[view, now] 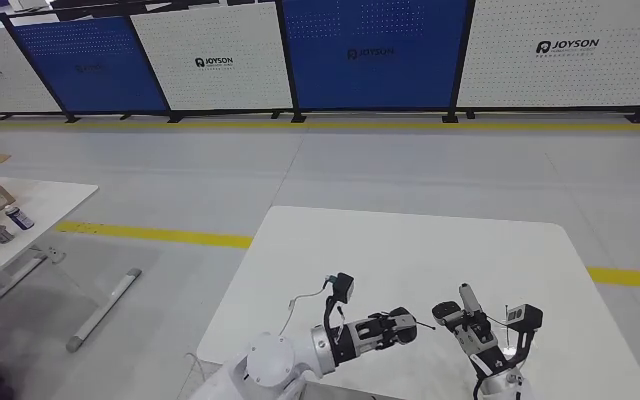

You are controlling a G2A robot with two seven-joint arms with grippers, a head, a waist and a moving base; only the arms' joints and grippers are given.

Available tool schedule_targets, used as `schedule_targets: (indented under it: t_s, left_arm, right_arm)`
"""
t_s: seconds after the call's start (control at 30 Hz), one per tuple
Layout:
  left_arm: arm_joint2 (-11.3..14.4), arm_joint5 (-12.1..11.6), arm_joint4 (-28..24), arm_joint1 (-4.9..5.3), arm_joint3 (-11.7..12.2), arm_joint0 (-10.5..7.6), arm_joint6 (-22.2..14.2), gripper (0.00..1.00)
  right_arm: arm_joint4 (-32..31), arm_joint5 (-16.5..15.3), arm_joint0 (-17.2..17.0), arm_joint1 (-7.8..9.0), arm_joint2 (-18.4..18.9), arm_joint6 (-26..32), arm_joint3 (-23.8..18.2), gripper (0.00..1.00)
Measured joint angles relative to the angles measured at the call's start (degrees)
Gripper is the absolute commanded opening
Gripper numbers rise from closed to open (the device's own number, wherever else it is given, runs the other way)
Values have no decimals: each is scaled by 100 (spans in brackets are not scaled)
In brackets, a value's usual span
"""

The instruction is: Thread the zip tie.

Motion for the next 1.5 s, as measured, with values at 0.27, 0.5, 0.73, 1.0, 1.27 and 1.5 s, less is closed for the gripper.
schedule_targets:
  t_s: [0.27,0.5,0.73,1.0,1.27,1.5]
  left_arm:
    - [368,85,380,-80,378,-164,664,0]
    - [367,78,369,-79,372,-162,658,0]
    - [470,152,619,-90,491,-257,700,0]
    - [637,159,812,-93,854,-370,435,0]
    - [171,-645,-174,2,1265,-322,-629,0]
    - [-195,-1191,-630,89,1300,-193,-1246,0]
  right_arm:
    - [0,0,0,0,0,0,0,100]
    - [0,0,0,0,0,0,0,100]
    - [0,0,0,0,0,0,0,100]
    - [0,0,0,0,0,0,0,100]
    - [0,0,0,0,0,0,0,100]
    - [0,0,0,0,0,0,0,100]
